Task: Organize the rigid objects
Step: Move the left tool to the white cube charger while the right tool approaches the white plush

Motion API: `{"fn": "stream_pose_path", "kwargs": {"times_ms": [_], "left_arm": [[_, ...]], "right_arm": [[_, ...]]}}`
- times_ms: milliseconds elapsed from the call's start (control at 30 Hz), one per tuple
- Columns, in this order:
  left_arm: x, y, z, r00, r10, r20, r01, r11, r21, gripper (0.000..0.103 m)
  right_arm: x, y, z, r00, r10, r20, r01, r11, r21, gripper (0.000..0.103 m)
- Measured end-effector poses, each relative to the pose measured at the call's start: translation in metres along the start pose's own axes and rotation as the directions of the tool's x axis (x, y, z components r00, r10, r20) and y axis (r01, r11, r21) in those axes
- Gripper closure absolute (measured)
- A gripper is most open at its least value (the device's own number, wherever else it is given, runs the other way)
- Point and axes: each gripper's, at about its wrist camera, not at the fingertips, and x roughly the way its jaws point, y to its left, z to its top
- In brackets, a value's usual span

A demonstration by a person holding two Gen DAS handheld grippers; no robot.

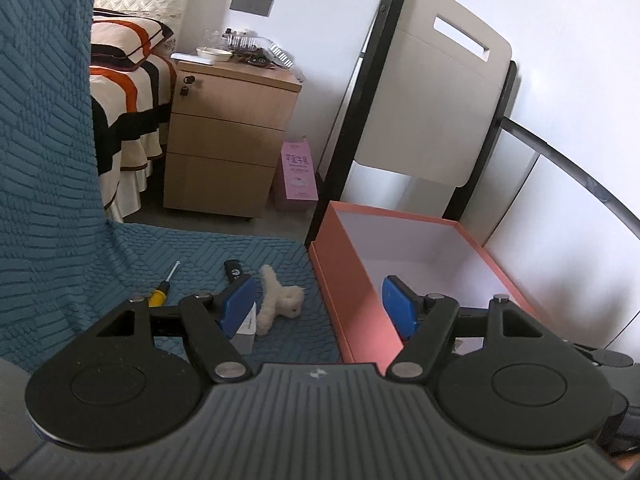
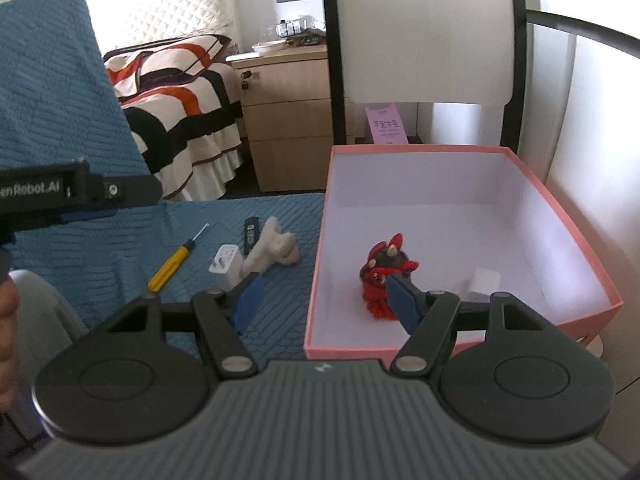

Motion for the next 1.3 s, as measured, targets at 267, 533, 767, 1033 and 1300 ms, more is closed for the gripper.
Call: {"fn": "stream_pose_path", "kwargs": {"times_ms": [267, 533, 767, 1033, 1300], "left_arm": [[-0.001, 0.023, -0.005, 0.999, 0.039, 0.002, -0.039, 0.999, -0.032, 0.028], [0.019, 0.051, -0.020, 0.998, 0.061, -0.027, -0.062, 0.996, -0.061, 0.028], [0.040, 0.063, -0.028, 0.997, 0.058, -0.050, -0.062, 0.995, -0.079, 0.028], [0.081, 0.077, -0.039, 0.989, 0.041, -0.140, -0.061, 0.988, -0.143, 0.028], [0.120, 0.088, -0.051, 0.982, 0.001, -0.187, -0.042, 0.976, -0.212, 0.028]], "right_arm": [[0.007, 0.013, -0.006, 1.000, 0.010, -0.028, -0.011, 1.000, -0.019, 0.033], [0.022, 0.022, 0.004, 0.998, 0.023, -0.052, -0.024, 1.000, -0.018, 0.033], [0.041, 0.028, 0.016, 0.998, 0.027, -0.048, -0.029, 0.999, -0.033, 0.033], [0.081, 0.023, 0.037, 0.997, 0.058, -0.052, -0.060, 0.998, -0.034, 0.034], [0.126, 0.033, 0.059, 0.991, 0.120, -0.068, -0.125, 0.989, -0.074, 0.037]]}}
